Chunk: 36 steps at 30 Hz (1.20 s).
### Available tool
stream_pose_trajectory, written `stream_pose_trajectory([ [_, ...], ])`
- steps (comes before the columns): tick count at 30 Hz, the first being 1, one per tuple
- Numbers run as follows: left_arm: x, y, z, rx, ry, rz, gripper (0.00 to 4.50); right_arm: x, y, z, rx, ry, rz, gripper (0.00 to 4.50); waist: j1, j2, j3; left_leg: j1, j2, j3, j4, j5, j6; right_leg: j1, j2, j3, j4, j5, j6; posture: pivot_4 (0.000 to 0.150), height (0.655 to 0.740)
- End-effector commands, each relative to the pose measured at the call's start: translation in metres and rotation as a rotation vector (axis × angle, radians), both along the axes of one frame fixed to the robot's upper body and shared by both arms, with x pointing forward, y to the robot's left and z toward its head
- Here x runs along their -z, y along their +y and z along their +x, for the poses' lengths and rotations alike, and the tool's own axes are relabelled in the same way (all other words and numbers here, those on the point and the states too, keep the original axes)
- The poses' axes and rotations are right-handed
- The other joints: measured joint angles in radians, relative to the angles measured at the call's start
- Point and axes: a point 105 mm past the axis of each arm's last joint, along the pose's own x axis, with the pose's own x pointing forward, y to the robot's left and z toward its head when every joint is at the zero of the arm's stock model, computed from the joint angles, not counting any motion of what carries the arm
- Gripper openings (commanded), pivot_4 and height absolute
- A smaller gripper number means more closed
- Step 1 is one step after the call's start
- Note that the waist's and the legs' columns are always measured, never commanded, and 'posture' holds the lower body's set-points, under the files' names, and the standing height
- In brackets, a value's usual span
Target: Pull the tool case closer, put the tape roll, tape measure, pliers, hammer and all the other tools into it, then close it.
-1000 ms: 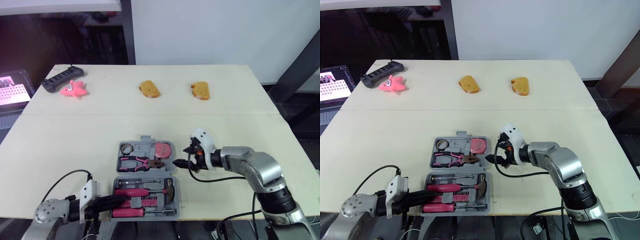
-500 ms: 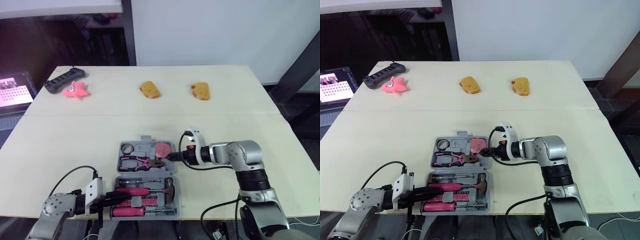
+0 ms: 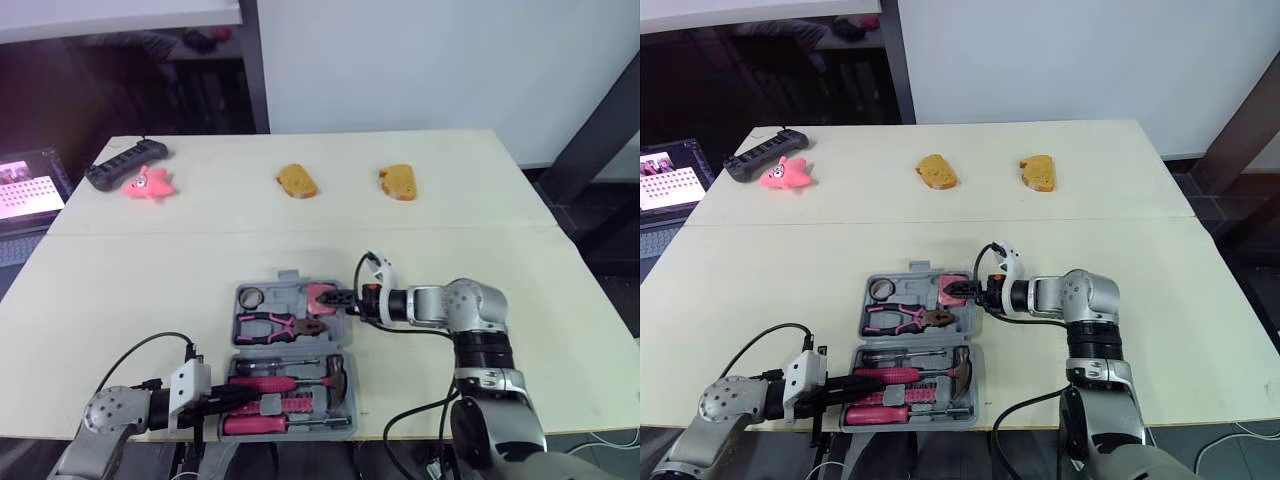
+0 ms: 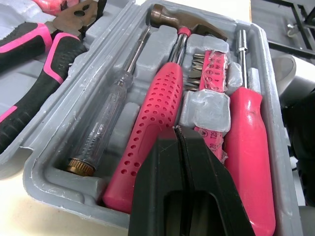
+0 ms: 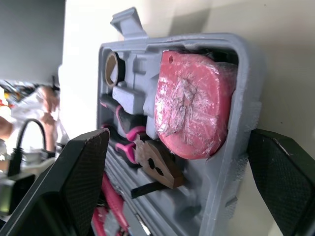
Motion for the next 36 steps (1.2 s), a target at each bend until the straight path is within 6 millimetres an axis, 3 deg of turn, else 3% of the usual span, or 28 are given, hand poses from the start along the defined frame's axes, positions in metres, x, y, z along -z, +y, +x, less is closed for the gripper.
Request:
stream_pose_trajectory([
  [1, 0.016, 0.008, -0.009, -0.013, 0.076, 0.068, 0.00, -0.023, 0.010, 0.001, -0.037, -0.055, 0.106, 4.46, -0.002, 0.000, 0.000, 0.000, 0.000, 0.000, 0.000, 0.000, 0.000, 0.000, 0.000, 0.000, 0.000, 0.000, 0.000, 0.150, 0.7400],
  [8, 0.013, 0.009, -0.005, -0.015, 0.073, 0.072, 0.00, -0.037, 0.013, -0.009, -0.110, -0.145, 0.163, 4.46, -0.010, 0.000, 0.000, 0.000, 0.000, 0.000, 0.000, 0.000, 0.000, -0.001, 0.000, 0.000, 0.001, 0.000, 0.000, 0.150, 0.7400],
  [18, 0.006, 0.013, 0.000, -0.020, 0.063, 0.075, 0.00, -0.044, 0.015, -0.038, -0.281, -0.279, 0.117, 4.46, -0.021, 0.000, 0.000, 0.000, 0.000, 0.000, 0.000, 0.000, 0.000, 0.000, 0.000, 0.000, 0.001, -0.001, 0.001, 0.150, 0.7400],
  [27, -0.036, 0.018, 0.007, -0.072, 0.028, -0.002, 0.00, -0.047, 0.011, -0.043, -0.318, -0.318, 0.096, 4.46, -0.022, -0.001, 0.001, -0.002, 0.000, -0.001, 0.000, 0.000, 0.000, -0.002, 0.000, 0.000, 0.001, -0.001, 0.001, 0.150, 0.7400],
  [32, -0.061, 0.032, 0.005, -0.168, 0.088, -0.063, 0.00, -0.051, 0.006, -0.046, -0.342, -0.363, 0.074, 4.46, -0.021, -0.002, 0.002, -0.003, 0.000, -0.001, 0.000, 0.000, 0.000, -0.002, 0.000, 0.000, 0.001, -0.001, 0.002, 0.150, 0.7400],
  [36, -0.065, 0.062, -0.002, -0.255, 0.130, -0.025, 0.00, -0.061, 0.001, -0.067, -0.462, -0.422, 0.028, 4.46, -0.020, -0.002, 0.003, -0.003, 0.000, -0.001, -0.001, 0.000, 0.001, -0.003, 0.000, 0.000, 0.000, -0.002, 0.002, 0.150, 0.7400],
])
